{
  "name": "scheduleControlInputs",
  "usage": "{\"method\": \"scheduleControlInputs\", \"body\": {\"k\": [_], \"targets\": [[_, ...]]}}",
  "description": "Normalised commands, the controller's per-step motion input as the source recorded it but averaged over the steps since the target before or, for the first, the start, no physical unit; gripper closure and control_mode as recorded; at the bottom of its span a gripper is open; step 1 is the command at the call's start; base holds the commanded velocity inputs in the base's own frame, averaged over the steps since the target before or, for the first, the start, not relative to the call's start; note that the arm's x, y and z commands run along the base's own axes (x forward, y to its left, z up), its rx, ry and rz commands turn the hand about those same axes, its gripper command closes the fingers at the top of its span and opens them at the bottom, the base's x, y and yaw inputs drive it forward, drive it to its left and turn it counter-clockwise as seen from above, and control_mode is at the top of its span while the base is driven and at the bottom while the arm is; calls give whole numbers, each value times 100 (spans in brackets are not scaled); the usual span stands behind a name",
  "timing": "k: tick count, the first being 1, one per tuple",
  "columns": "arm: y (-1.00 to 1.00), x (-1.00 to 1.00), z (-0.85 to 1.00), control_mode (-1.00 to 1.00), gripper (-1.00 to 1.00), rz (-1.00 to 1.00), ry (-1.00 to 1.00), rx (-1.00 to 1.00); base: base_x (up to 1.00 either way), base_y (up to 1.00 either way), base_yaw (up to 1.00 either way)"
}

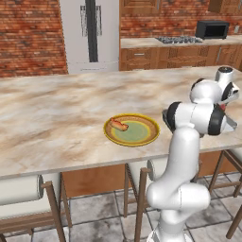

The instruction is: Place one cooked food and one vegetable from the large plate to each tupperware container.

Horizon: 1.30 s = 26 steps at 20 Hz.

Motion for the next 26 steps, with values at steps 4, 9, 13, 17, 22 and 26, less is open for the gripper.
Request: {"method": "scheduleControlInputs", "body": {"k": [4,9,13,17,22,26], "targets": [[-46,47,-1,-100,100,0,1,0,0,0,0],[-34,40,-7,-100,100,0,4,0,0,0,0],[-38,28,-26,-100,100,0,5,0,0,0,0],[-18,16,-28,-100,100,0,8,7,0,0,0],[0,-1,-25,-100,100,0,1,5,0,0,0],[-6,0,-52,-100,100,0,7,0,0,0,0]]}}
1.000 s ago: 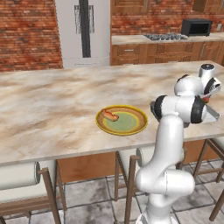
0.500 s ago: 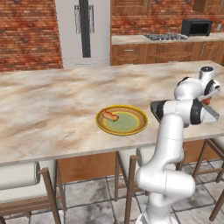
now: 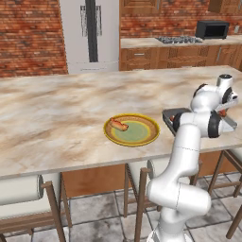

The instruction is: Place one cooked food and one vegetable from the large plate to each tupperware container.

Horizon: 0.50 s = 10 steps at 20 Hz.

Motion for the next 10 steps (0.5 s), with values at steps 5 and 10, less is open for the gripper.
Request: {"method": "scheduleControlInputs", "body": {"k": [5,10], "targets": [[-2,0,-40,-100,100,0,5,1,0,0,0],[-5,0,-9,-100,100,0,0,2,0,0,0]]}}
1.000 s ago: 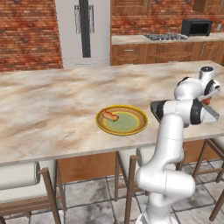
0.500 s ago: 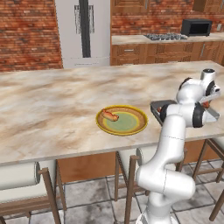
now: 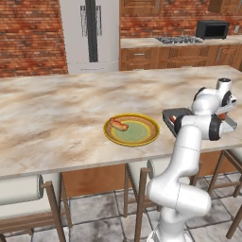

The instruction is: Place one cooked food and one vegetable from the large plate to each tupperware container.

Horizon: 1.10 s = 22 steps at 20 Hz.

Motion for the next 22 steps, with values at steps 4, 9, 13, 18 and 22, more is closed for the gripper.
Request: {"method": "scheduleControlInputs", "body": {"k": [4,9,13,18,22], "targets": [[-3,0,-15,-100,100,0,0,6,0,0,0],[-11,0,-7,-100,100,0,0,9,0,0,0],[-1,0,-2,-100,100,0,0,3,0,0,0],[0,0,-6,-100,-100,0,0,4,0,0,0],[0,0,-2,-100,-100,0,0,3,0,0,0]]}}
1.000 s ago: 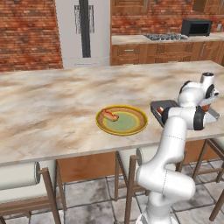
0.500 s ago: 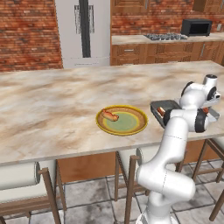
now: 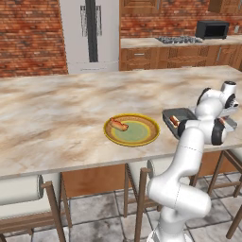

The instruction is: Place one cooked food and one vegetable from the large plate to each tupperware container.

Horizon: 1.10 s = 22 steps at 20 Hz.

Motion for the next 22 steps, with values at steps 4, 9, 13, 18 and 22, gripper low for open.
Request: {"method": "scheduleControlInputs", "body": {"k": [4,9,13,18,22], "targets": [[0,0,0,-100,-100,0,0,1,0,0,0],[8,-3,0,-100,-100,0,0,0,0,0,0],[72,-59,41,-100,-100,0,-5,-4,0,0,0],[100,-97,47,-100,-100,0,-8,0,0,0,0],[100,-67,16,-100,-100,1,-11,-2,0,0,0]]}}
